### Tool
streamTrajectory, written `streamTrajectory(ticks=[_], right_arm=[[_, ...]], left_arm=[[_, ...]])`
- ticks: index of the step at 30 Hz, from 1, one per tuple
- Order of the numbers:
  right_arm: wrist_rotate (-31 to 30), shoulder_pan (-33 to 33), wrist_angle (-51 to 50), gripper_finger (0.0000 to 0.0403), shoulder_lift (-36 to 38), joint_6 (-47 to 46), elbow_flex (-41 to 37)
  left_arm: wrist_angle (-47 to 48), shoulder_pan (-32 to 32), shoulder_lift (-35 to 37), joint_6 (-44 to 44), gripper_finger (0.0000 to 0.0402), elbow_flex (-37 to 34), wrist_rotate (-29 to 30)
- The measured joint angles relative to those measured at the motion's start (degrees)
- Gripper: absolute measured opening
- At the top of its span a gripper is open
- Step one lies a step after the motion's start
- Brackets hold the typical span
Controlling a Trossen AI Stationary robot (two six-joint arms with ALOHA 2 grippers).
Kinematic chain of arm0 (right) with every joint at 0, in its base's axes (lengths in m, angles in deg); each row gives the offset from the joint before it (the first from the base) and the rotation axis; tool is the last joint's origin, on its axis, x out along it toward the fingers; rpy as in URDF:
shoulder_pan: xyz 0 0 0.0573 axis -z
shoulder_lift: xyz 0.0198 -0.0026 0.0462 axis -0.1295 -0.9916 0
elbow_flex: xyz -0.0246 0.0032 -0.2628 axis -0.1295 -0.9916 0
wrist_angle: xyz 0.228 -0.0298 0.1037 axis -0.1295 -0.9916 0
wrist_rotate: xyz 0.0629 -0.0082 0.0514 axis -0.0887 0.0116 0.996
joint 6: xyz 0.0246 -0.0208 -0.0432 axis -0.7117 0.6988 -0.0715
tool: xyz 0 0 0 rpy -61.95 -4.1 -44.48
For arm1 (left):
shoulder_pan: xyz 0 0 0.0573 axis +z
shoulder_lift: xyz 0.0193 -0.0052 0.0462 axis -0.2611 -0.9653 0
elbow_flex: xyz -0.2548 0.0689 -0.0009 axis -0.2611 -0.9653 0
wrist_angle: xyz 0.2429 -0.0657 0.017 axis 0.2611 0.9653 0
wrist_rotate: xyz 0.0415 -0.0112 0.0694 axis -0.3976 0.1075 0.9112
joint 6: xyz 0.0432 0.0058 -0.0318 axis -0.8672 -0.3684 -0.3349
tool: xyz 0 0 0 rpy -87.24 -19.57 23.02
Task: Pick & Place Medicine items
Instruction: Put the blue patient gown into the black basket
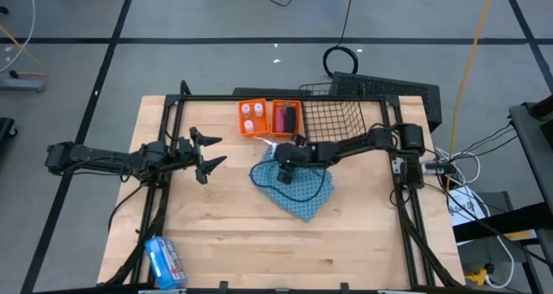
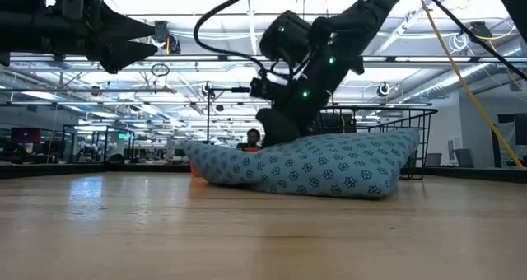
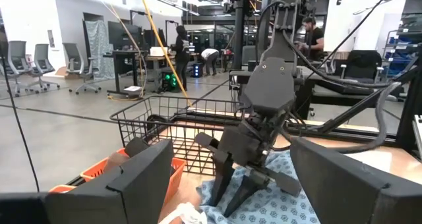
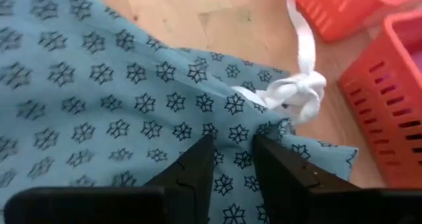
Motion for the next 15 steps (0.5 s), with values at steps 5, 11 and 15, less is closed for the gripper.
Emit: streamTrajectory(ticks=[5, 11, 15], right_arm=[[0.02, -1.71, 0.73, 0.0098, 4.26, 3.53, -0.07], [0.04, -5.71, 0.45, 0.0094, 11.84, 6.72, -0.07], [0.07, -9.41, -0.01, 0.0096, 16.14, 9.02, -0.07]], left_arm=[[0.02, 0.0, 0.0, 0.0, 0.031, 0.0, -0.01], [0.02, -0.01, 0.0, 0.0, 0.031, 0.0, 0.0], [0.02, 0.0, 0.0, 0.0, 0.031, 0.0, -0.01]])
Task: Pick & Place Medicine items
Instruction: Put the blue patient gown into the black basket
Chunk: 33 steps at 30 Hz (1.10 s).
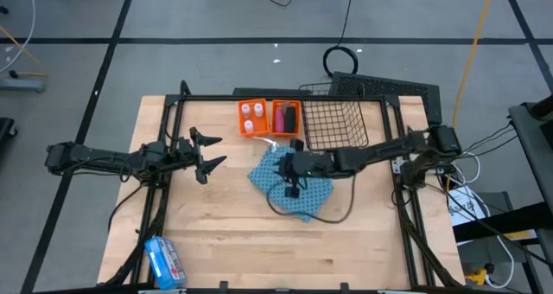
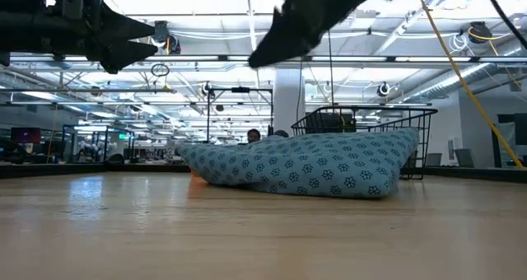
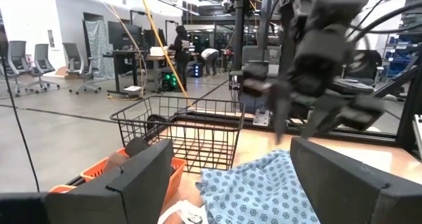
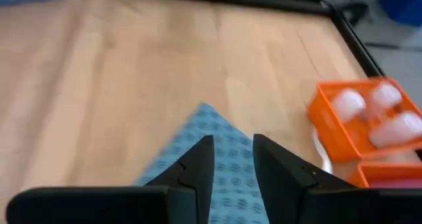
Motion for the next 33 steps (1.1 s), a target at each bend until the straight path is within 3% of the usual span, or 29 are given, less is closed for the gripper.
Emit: streamTrajectory(ticks=[11, 15, 20, 25, 33], right_arm=[[0.38, -7.72, 2.22, 0.0091, 4.47, 1.44, 0.04], [6.0, -9.61, 3.37, 0.0091, 4.43, 1.81, 0.04], [2.75, -10.25, 0.89, 0.0103, 3.36, -0.62, 0.73], [1.05, -10.21, -9.55, 0.0187, 3.6, -5.91, 4.64], [1.22, -10.09, -13.22, 0.0359, -3.27, -7.16, 4.62]], left_arm=[[0.0, 0.0, 0.0, 0.0, 0.031, 0.0, 0.0], [0.0, -0.02, -0.02, -0.02, 0.031, 0.0, 0.0], [0.0, -0.01, 0.0, 0.0, 0.031, 0.0, 0.01], [0.0, 0.0, -0.02, -0.02, 0.031, 0.0, 0.0], [0.01, 0.0, -0.01, 0.0, 0.031, 0.0, 0.01]])
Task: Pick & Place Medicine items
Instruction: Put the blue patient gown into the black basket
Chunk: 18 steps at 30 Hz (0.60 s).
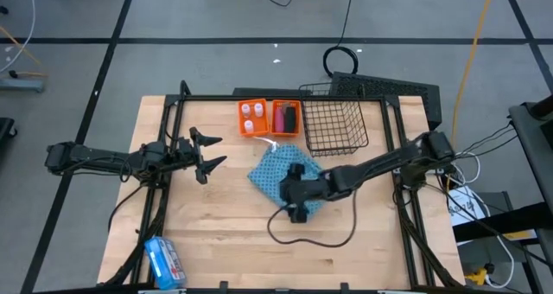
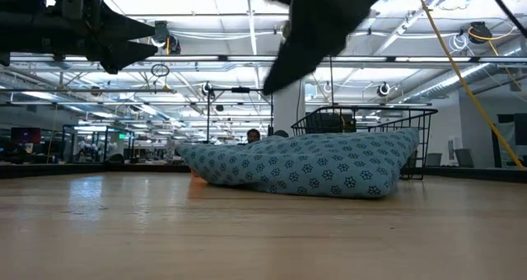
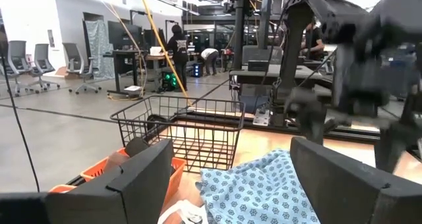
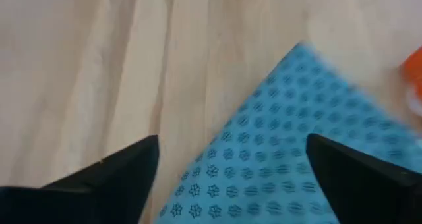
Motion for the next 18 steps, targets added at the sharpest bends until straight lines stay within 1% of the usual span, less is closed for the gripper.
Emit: streamTrajectory(ticks=[2, 4, 8, 10, 12, 15, 18], right_arm=[[-0.03, 0.51, 0.46, 0.0385, -3.67, 0.03, 0.01], [-1.82, 1.05, -0.24, 0.0396, -7.09, -0.07, -0.02], [-7.03, 2.67, -0.71, 0.0389, -12.46, -0.55, -0.01], [-7.54, 3.77, -1.38, 0.0386, -14.48, -2.71, -0.01], [-6.54, 4.88, -2.94, 0.0385, -15.21, -5.45, 0.16], [-1.74, 6.45, -4.8, 0.0383, -16.99, -9.82, 0.32], [2.32, 7.25, -6.04, 0.0369, -18.31, -12.44, 0.28]], left_arm=[[-0.01, 0.0, 0.01, 0.0, 0.031, 0.0, -0.01], [-0.01, -0.01, 0.01, 0.0, 0.031, 0.0, 0.01], [-0.01, -0.02, 0.01, 0.0, 0.031, 0.0, -0.01], [-0.01, 0.0, 0.01, 0.0, 0.031, 0.0, 0.01], [-0.01, 0.0, -0.01, 0.0, 0.031, 0.0, -0.01], [-0.01, 0.0, 0.01, 0.0, 0.031, 0.0, 0.0], [0.0, -0.01, -0.01, 0.0, 0.031, 0.0, 0.0]])
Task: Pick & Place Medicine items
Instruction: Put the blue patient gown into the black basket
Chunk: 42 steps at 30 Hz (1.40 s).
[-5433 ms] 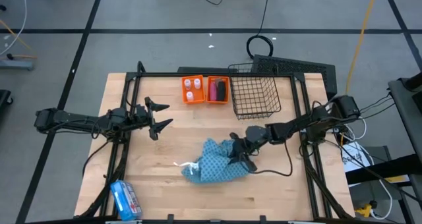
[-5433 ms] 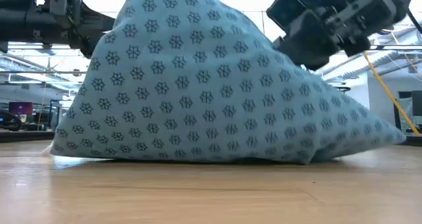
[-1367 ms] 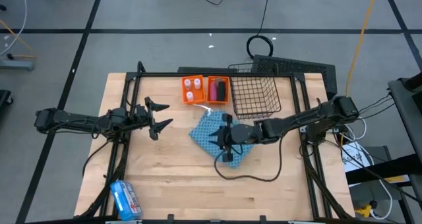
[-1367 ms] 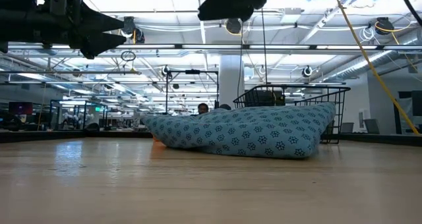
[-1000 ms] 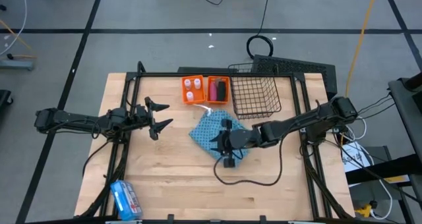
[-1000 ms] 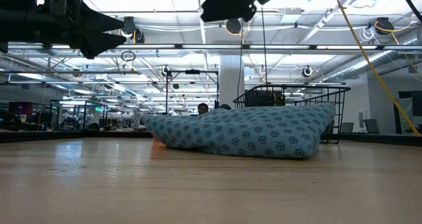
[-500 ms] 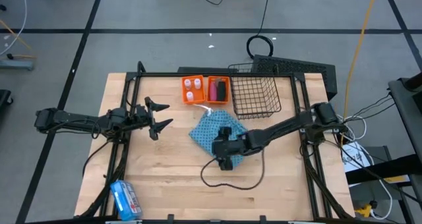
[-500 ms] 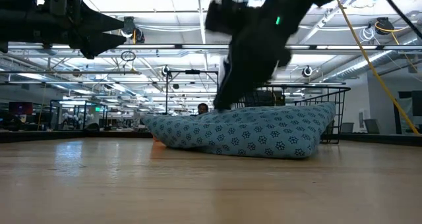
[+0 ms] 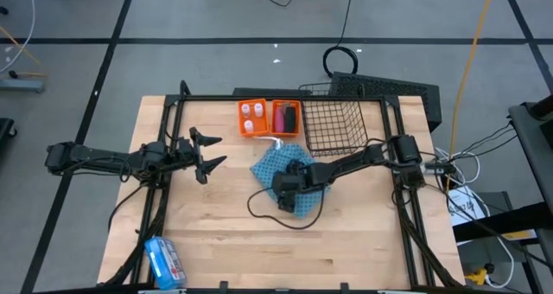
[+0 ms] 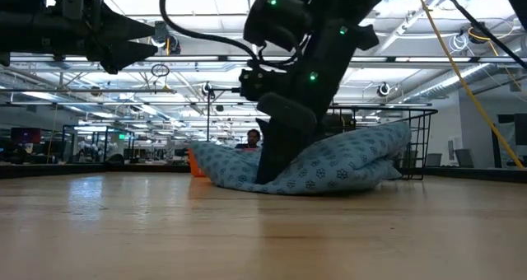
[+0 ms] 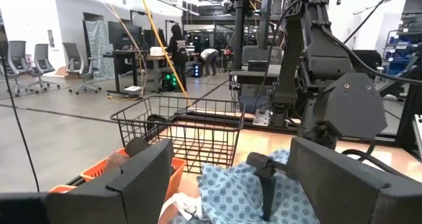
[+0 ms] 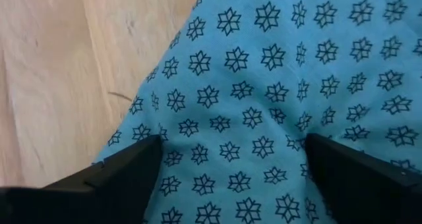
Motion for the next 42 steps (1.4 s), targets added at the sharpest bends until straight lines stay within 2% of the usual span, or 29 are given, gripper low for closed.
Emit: streamTrajectory(ticks=[3, 7, 18, 25, 28, 32, 42], right_arm=[[1.36, -0.02, -0.35, 0.0339, -1.44, 0.12, -0.28], [2.25, -0.02, 0.27, 0.0277, -2.98, 1.38, -0.93], [4.87, 1.16, 1.5, 0.0043, -3.96, 3.87, -1.53], [13.66, 1.64, 7.76, 0.0042, -4.12, 6.34, -1.78], [16.52, 1.24, 11.61, 0.0042, -1.95, 7.29, -2.01], [20.86, 1.21, 14.3, 0.0042, 3.48, 8.43, -2.3], [25.95, 1.22, 17.33, 0.0042, 17.8, 9.04, -2.11]], left_arm=[[0.0, 0.01, 0.01, 0.0, 0.031, 0.0, 0.0], [-0.01, 0.01, 0.0, 0.0, 0.031, 0.0, -0.01], [-0.01, 0.0, 0.01, 0.0, 0.031, 0.0, 0.01], [-0.01, -0.01, 0.0, 0.0, 0.031, 0.0, -0.01], [-0.01, 0.0, 0.02, 0.0, 0.031, 0.0, 0.0], [-0.01, 0.01, 0.02, 0.0, 0.031, 0.0, 0.01], [0.01, 0.01, 0.02, 0.0, 0.031, 0.0, 0.01]])
